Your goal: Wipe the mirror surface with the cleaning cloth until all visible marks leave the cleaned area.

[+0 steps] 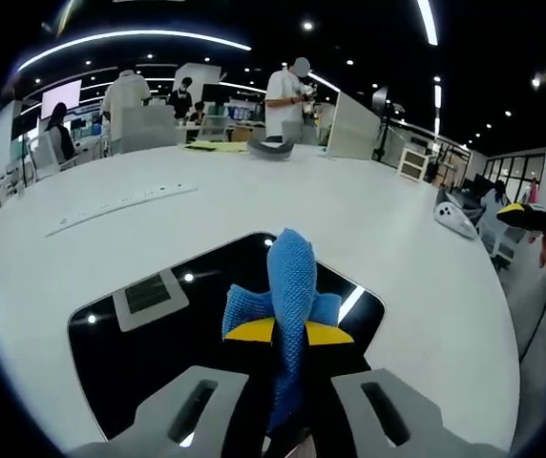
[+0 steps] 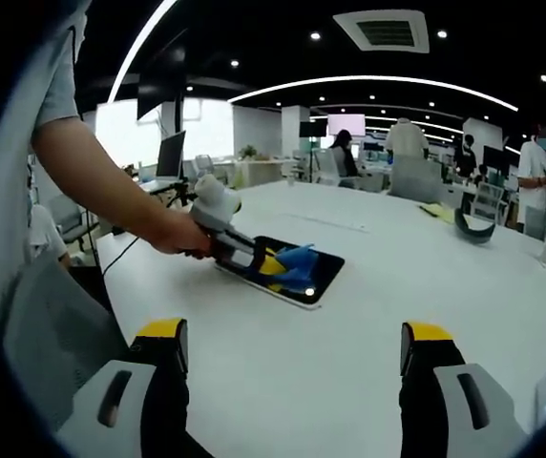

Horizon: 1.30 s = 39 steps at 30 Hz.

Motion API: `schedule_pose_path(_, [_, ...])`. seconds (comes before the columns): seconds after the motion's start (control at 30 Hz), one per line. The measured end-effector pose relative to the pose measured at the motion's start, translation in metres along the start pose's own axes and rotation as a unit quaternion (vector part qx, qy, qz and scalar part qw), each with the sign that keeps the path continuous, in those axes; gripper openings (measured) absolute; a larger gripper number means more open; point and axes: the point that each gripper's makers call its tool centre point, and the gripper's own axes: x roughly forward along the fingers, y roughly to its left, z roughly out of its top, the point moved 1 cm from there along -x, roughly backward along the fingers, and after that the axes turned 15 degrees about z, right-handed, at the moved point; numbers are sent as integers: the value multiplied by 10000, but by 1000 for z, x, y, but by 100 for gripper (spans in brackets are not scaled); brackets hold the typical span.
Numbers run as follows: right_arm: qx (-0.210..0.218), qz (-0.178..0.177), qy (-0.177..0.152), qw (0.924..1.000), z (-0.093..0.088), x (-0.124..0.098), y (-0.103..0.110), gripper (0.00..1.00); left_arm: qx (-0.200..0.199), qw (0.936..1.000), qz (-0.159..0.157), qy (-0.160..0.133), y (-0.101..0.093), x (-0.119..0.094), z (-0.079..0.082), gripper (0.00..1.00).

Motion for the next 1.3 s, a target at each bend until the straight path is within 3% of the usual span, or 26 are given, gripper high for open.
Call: schedule_pose_path(1.3, [-26, 111, 114, 9999, -4, 2, 5, 87, 3, 10000, 14, 31, -1, -3, -5, 7])
